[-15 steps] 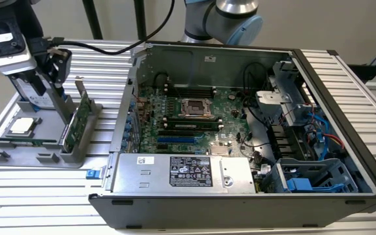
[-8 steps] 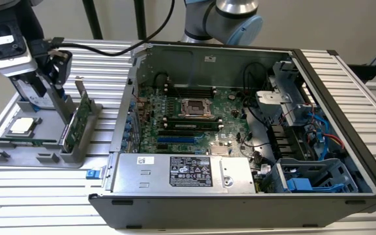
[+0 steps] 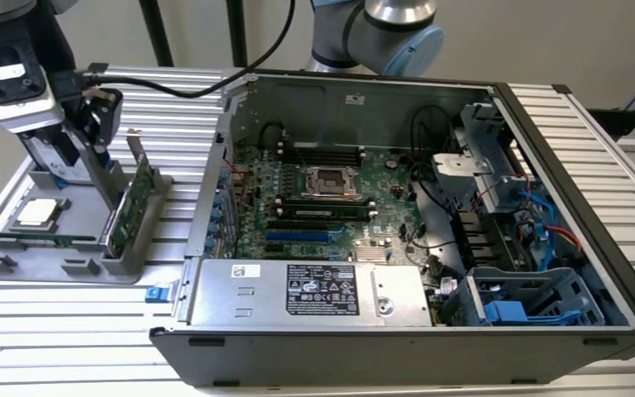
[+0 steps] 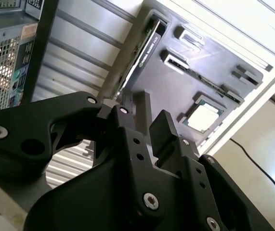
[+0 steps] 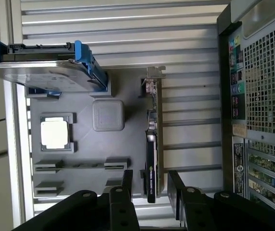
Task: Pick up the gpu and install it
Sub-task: 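Pick up the gpu and move the gpu toward the slot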
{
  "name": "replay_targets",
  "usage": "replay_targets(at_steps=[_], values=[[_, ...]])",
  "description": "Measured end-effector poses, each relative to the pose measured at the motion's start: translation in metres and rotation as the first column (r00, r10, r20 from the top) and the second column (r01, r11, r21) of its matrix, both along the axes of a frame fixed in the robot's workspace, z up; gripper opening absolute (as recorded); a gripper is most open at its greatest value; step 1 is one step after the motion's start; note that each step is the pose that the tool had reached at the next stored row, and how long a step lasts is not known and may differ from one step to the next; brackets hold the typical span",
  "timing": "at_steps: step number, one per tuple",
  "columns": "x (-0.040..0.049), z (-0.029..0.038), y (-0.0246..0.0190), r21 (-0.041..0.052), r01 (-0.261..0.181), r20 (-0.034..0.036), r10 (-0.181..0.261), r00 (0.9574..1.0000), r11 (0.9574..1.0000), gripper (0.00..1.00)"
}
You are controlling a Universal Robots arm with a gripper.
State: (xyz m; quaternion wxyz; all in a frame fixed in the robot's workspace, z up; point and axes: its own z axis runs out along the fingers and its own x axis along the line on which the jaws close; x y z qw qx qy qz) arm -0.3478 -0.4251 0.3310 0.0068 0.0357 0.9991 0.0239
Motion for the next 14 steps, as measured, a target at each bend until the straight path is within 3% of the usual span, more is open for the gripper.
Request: replay_targets(at_steps=[14], values=[[0.0001,-0.0065,-0.0011,0.0,0.0,0.0,0.0,1.0,1.0,1.0]])
